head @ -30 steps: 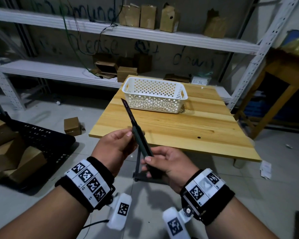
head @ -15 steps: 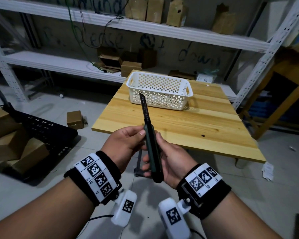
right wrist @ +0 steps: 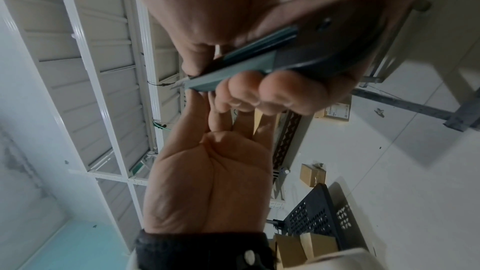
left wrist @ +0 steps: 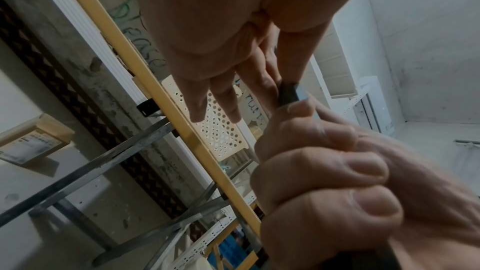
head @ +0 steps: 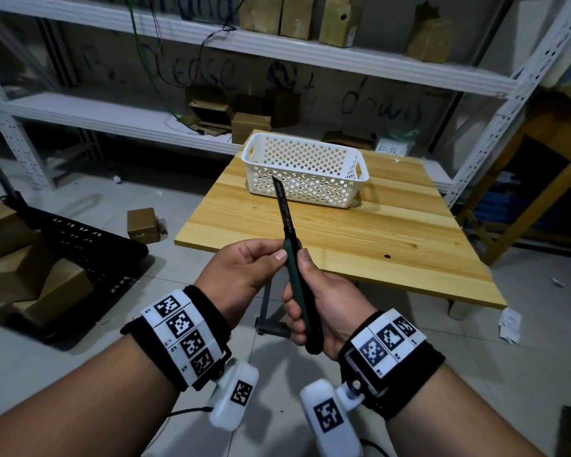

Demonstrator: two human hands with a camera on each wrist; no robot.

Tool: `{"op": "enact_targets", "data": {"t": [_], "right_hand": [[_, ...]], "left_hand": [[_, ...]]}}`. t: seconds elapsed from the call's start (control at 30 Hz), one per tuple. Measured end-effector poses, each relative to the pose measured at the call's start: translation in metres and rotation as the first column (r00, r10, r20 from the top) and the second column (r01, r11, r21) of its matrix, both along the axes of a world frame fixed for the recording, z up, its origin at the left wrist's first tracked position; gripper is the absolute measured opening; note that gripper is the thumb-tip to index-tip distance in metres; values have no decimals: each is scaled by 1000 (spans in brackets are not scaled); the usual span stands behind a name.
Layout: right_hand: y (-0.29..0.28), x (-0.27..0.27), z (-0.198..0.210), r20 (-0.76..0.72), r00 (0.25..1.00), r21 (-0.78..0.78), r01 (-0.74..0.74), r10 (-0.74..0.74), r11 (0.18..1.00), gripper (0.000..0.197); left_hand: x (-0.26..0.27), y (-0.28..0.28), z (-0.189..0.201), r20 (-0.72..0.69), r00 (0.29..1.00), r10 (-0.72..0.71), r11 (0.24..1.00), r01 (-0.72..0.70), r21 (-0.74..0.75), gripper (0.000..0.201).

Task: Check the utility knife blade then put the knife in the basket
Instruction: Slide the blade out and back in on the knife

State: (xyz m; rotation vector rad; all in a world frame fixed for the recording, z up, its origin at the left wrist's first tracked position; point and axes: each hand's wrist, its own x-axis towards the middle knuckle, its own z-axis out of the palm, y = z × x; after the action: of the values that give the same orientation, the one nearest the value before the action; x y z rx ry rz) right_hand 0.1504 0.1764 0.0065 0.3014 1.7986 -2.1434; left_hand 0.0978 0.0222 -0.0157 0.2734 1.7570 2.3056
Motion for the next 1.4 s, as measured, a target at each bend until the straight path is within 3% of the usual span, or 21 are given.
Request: {"op": "enact_targets", "data": {"t": [0.13, 0.6, 0.7, 0.83, 1.13, 1.4], "right_hand": [[-1, 2, 1, -13, 1000, 15, -7, 7, 1000, 65], [2, 0, 0, -17, 999, -12, -36, 36, 999, 59], [0, 0, 2, 51, 998, -22, -39, 40, 999, 69], [-1, 0, 0, 4, 1000, 113, -8, 8, 994, 90], [-2, -3, -3, -7, 999, 166, 54, -54, 985, 73], [-4, 1, -2, -33, 998, 154, 57, -53, 986, 71]], "left_hand": [[0, 0, -2, 20, 1000, 10, 999, -11, 35, 35], [1, -2, 0, 5, 1000, -2, 1000, 2, 25, 30], [3, -2, 2, -22, 1000, -10, 1000, 10, 4, 26], [7, 2, 6, -93, 995, 26, 996, -33, -82, 22], [10, 2, 7, -145, 989, 43, 994, -56, -92, 17], [10, 0, 6, -130, 990, 44, 995, -55, -83, 21]]}}
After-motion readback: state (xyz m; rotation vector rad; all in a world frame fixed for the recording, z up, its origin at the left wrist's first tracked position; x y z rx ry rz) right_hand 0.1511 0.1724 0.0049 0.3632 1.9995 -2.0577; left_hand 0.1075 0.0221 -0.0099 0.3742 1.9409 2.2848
